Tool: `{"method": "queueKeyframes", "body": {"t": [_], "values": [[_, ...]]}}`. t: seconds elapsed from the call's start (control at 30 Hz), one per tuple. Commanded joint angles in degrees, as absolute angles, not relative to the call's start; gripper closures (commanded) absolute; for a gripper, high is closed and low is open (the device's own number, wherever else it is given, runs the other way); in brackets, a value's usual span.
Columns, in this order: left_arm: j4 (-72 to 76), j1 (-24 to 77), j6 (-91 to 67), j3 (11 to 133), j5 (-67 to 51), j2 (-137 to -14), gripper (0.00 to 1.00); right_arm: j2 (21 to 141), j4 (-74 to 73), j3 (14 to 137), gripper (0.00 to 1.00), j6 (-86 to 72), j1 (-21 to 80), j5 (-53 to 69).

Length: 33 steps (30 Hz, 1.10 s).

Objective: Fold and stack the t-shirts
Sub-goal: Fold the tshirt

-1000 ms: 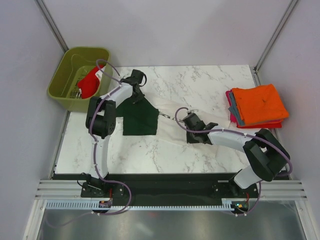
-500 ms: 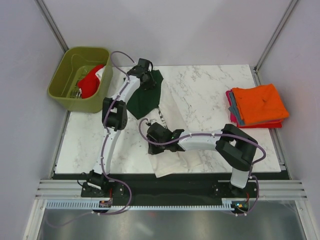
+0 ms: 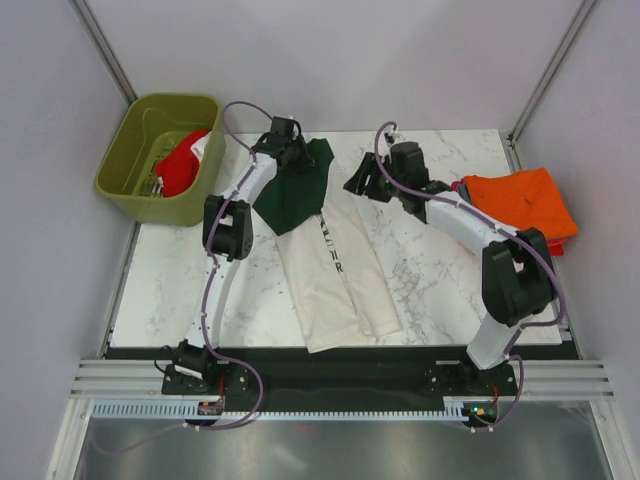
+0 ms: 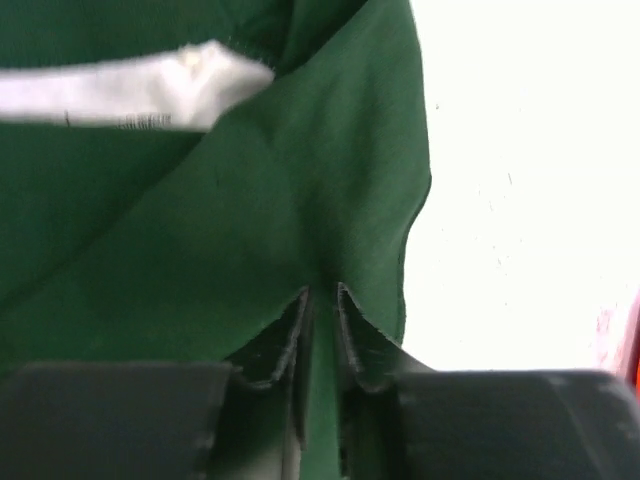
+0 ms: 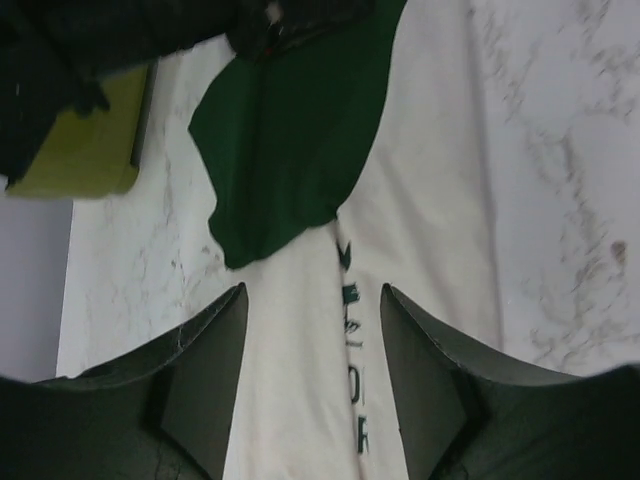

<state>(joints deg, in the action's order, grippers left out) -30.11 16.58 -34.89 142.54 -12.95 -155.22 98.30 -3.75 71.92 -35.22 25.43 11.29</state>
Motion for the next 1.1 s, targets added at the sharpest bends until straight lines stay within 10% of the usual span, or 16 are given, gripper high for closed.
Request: {"method": "queueKeyframes", "body": {"t": [0.0, 0.2, 0.47, 1.07], "values": [[-23.9, 14.4, -29.7, 139.0, -19.9, -152.7, 0.76, 106.3, -1.5, 78.2, 0.37, -35.9, 20.2, 20.2], [-13.9, 12.6, -28.7, 120.5, -17.2, -138.0, 0.46, 124.8, 1.1, 93.9, 0.42, -37.4, 14.8, 27.7], [-1.1, 12.5, -26.8, 97.6, -12.8, -120.4, 0.42, 144.9, 0.3, 112.2, 0.42, -40.8, 12.6, 39.4], [6.8, 12.4, -29.0, 83.5, -11.5, -110.8, 0.44, 150.3, 3.9, 114.1, 0.58, -45.3, 15.5, 39.5]]}}
